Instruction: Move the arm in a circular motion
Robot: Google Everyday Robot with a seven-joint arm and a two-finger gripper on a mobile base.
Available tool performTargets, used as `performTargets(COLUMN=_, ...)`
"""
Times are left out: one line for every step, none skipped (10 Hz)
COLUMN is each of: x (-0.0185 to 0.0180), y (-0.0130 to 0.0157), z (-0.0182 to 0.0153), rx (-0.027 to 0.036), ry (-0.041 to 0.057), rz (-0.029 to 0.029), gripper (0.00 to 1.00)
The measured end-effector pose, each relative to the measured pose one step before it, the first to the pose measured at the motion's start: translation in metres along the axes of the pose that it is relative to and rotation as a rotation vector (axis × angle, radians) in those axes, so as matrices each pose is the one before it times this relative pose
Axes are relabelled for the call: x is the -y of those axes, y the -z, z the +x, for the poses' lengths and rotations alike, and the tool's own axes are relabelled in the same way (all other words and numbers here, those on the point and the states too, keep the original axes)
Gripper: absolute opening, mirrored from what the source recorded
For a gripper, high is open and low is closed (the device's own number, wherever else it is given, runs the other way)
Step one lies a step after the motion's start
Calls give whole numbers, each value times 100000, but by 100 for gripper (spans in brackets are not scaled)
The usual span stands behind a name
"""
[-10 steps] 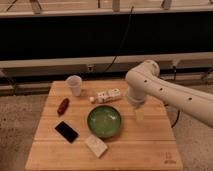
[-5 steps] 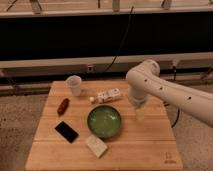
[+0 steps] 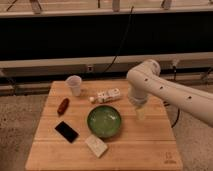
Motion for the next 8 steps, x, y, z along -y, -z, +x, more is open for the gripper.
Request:
performTargets(x=-170, y=-25, z=143, rx=-152, ry=641, rz=-327, gripper=80)
performTargets(x=82, y=12, z=138, rx=-58, ry=262, rz=-179, gripper=80)
performTargets(x=-70, y=-17, z=325, rx=-93, ry=168, rz=-356, gripper=80)
performTargets(x=-131, y=18, z=150, rx=-52, ry=415, rz=-202, gripper=80)
performTargets(x=-37, y=-48, z=153, rx=94, ry=503, rz=-489, gripper=80)
performTargets(x=102, y=-12, z=70, rx=149, ry=465, rz=-220, gripper=80)
performTargets(x=-47, y=-18, z=93, rx=28, ry=351, rz=-201, gripper=80)
performTargets(x=-304, y=-93, z=140, rx=-66, ry=2065, rz=-259, gripper=80)
